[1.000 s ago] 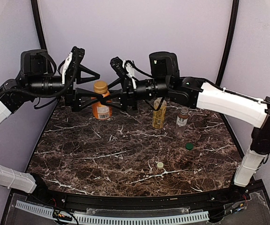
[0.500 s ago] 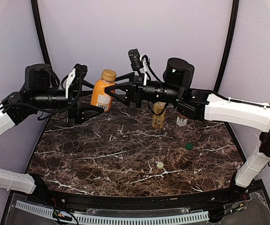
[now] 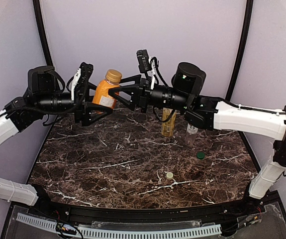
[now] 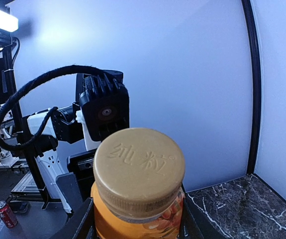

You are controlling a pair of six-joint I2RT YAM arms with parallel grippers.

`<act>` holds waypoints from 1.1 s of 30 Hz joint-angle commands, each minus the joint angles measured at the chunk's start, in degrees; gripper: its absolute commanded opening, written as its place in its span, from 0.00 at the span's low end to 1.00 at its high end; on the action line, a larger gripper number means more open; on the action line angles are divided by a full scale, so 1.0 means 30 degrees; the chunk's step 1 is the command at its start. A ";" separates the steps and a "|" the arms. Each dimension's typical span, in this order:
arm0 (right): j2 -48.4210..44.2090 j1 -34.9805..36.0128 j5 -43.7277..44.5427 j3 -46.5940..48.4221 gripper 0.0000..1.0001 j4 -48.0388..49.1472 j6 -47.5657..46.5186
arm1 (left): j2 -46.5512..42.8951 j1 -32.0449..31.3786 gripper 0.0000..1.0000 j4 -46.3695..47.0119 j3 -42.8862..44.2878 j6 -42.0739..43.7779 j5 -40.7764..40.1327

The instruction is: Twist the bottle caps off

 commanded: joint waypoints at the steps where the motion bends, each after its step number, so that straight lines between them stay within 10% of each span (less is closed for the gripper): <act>1: 0.0209 0.0220 0.0265 0.0322 0.18 0.0276 -0.0229 | 0.0137 -0.0100 0.82 0.0365 0.0453 -0.0576 0.0605; 10: 0.0187 0.0224 0.0331 0.0558 0.21 -0.0661 -0.0845 | 0.0212 -0.0100 0.58 0.0060 0.0714 -0.0565 0.0594; 16: -0.0799 0.0130 0.0323 0.0366 0.82 -0.2292 -0.1333 | -0.0089 -0.0098 0.52 -0.1153 0.0501 0.1479 -0.0837; 23: -0.2363 -0.0028 0.4005 0.1360 0.80 -0.7879 0.1710 | -0.0942 -0.0376 0.44 -0.1438 -0.0662 1.0578 -0.8711; 33: -0.0624 -0.0079 0.4384 0.3334 0.80 -1.0637 0.5490 | -0.1576 -0.2491 0.39 0.7407 -0.4840 2.1528 -1.6134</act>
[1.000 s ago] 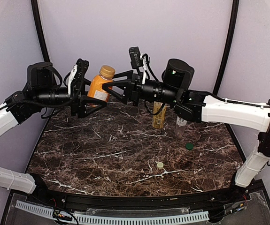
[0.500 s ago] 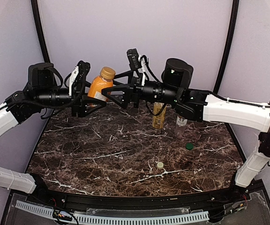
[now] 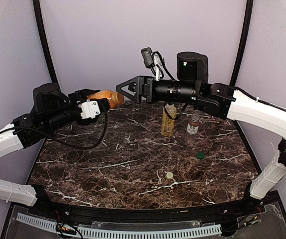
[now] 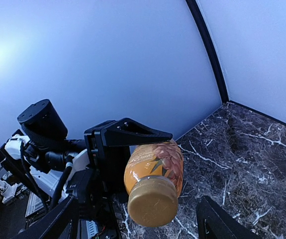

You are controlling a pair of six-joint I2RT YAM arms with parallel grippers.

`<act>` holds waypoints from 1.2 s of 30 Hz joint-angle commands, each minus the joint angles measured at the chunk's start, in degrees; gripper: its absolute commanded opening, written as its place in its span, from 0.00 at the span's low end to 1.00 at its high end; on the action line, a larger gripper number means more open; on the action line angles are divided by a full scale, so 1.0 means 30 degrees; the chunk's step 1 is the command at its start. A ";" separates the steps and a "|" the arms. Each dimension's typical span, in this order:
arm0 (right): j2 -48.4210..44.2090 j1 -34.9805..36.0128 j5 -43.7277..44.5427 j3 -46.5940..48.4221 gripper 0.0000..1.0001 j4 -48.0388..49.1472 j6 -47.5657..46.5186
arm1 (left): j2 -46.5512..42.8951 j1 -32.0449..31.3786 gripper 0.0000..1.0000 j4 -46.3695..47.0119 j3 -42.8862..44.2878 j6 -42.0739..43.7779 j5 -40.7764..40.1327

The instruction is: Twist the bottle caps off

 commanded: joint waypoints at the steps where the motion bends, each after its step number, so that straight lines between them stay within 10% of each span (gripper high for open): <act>1: 0.1374 -0.0082 -0.0033 0.1518 0.79 -0.1559 0.1486 | -0.0415 -0.0737 0.39 0.4603 -0.1238 0.5551 -0.3012; 23: 0.2546 -0.0698 -0.1899 0.1781 0.34 -0.1157 0.1948 | -0.0399 -0.1197 0.37 0.4636 -0.1784 0.5975 -0.3022; 28: 0.2559 -0.0698 -0.2271 0.1823 0.06 -0.1263 0.1584 | -0.0376 -0.1208 0.35 0.4431 -0.1776 0.5757 -0.2998; 36: 0.1488 0.0378 -0.4636 0.1931 0.00 -0.4921 -1.0950 | -0.0316 -0.1220 0.28 -0.5881 0.0617 -0.0362 0.2908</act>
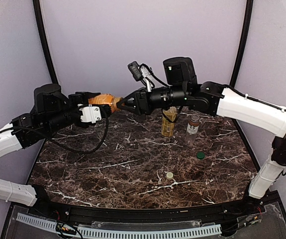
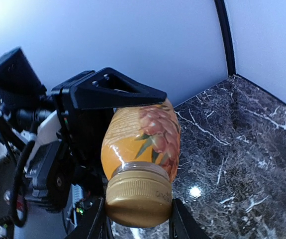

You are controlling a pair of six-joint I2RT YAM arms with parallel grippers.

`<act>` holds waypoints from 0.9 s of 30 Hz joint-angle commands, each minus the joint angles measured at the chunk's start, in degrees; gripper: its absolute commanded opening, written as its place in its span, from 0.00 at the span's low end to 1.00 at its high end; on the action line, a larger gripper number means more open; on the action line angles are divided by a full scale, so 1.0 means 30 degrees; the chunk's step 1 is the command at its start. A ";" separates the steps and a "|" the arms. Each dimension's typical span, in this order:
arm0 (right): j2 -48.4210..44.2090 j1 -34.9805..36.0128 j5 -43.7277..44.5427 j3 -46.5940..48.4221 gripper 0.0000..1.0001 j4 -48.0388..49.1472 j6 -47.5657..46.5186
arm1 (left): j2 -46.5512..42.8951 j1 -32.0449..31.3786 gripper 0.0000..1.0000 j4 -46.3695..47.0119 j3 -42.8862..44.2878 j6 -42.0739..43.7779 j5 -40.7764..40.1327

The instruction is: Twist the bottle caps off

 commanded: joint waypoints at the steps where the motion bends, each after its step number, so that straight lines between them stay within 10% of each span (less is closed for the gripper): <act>1: -0.1143 0.1359 -0.1986 -0.0233 0.00 -0.2159 -1.1273 | -0.0215 -0.0194 0.28 -0.9320 0.1843 -0.5505 0.7277; 9: -0.1879 0.3861 0.0632 -0.0884 0.00 -0.4314 -2.1954 | 0.0057 -0.0195 0.22 -1.1978 0.1944 -1.0416 1.4057; 16: -0.1624 0.4156 0.2955 0.0101 0.00 -0.4649 -2.1974 | 0.0171 -0.0195 0.21 -1.1205 0.2215 -1.1282 1.3328; 22: -0.2560 0.3930 0.4476 -0.0214 0.39 -0.3574 -1.7241 | -0.0379 -0.0174 0.20 -0.8845 0.1194 -1.2255 1.0358; 27: -0.2265 0.1714 0.4060 0.0618 0.61 -0.3410 -0.6176 | -0.0842 -0.0169 0.16 -0.4771 -0.0021 -1.0368 0.5040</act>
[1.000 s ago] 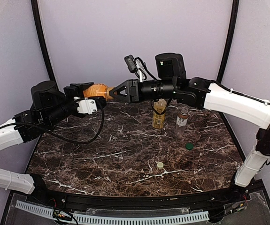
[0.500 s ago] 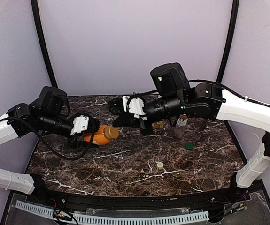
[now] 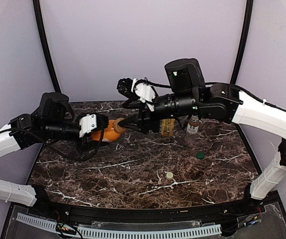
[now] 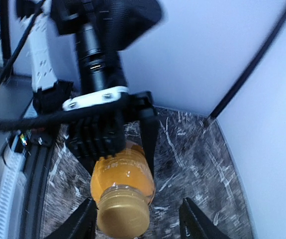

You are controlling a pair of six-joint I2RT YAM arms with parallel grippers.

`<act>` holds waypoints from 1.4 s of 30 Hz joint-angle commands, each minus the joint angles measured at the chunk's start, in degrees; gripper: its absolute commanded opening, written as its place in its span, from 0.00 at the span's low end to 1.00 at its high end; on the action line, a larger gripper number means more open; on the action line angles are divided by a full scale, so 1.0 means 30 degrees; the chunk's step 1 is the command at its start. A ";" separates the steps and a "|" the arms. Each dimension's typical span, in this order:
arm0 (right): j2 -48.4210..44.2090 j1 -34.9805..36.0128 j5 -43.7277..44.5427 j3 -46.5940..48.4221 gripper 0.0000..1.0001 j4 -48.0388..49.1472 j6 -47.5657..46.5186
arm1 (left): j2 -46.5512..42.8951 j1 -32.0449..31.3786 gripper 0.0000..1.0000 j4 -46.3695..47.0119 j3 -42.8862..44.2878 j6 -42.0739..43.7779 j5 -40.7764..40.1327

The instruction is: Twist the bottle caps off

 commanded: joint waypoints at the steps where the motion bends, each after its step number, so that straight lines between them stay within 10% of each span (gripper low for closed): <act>1: -0.0096 -0.2146 -0.0173 0.0662 0.66 0.0710 1.1646 | -0.0715 -0.0087 0.16 0.5296 -0.0984 0.1745 -0.5969; 7: -0.0011 -0.3172 -0.1840 -0.1171 0.96 0.4000 1.9507 | -0.0750 -0.0209 0.16 0.9457 -0.1905 0.5342 -0.9554; 13: 0.1463 -0.3194 -0.1918 0.0435 0.98 0.4254 1.9970 | -0.0793 -0.0377 0.16 1.0337 -0.2250 0.6535 -0.9759; 35: 0.2920 -0.3383 -0.3974 0.1209 0.03 0.4566 1.9948 | -0.0592 -0.0616 0.16 1.0638 -0.2373 0.7239 -0.9946; 42: 0.2509 -0.2721 -0.5780 0.2000 0.00 0.1655 1.1361 | -0.0689 -0.0598 0.12 0.5781 -0.1030 0.4760 -0.6426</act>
